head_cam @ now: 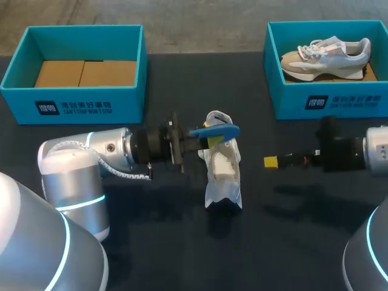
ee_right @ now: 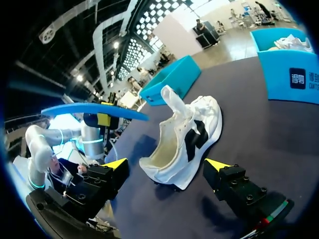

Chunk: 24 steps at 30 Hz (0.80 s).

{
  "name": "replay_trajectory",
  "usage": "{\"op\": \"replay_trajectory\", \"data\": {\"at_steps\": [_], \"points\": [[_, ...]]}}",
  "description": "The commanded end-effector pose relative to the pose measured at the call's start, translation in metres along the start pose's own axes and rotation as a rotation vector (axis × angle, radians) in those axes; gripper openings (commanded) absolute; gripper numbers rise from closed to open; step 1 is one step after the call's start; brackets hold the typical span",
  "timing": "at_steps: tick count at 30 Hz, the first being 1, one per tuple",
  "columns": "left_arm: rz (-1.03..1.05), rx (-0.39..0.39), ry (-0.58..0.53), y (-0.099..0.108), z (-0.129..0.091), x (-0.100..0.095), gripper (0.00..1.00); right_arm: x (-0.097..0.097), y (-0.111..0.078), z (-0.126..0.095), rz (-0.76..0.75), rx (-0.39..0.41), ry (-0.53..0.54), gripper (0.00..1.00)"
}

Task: Take the shoe out of the shoebox, open the shoe tongue, remove and reinsert the insole, then place the shoe into the shoebox

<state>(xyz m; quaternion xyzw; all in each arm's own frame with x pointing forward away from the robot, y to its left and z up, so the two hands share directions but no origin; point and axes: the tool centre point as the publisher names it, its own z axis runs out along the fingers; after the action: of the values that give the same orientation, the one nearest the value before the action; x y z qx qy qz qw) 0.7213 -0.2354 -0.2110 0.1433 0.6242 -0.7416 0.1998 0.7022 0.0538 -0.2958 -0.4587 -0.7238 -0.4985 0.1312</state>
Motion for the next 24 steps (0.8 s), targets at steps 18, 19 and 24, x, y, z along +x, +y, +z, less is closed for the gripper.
{"op": "replay_trajectory", "data": {"at_steps": [18,19,24], "points": [[-0.015,0.019,0.04,0.022,0.0,0.023,0.0,0.01,-0.044,0.022,-0.112,0.128,0.013,1.0],[-0.016,0.018,0.04,0.022,0.0,0.025,0.0,0.01,-0.045,0.022,-0.112,0.129,0.013,1.0],[-0.016,0.023,0.049,0.026,0.002,0.03,0.0,0.012,-0.05,0.023,-0.098,0.132,0.013,1.0]]}}
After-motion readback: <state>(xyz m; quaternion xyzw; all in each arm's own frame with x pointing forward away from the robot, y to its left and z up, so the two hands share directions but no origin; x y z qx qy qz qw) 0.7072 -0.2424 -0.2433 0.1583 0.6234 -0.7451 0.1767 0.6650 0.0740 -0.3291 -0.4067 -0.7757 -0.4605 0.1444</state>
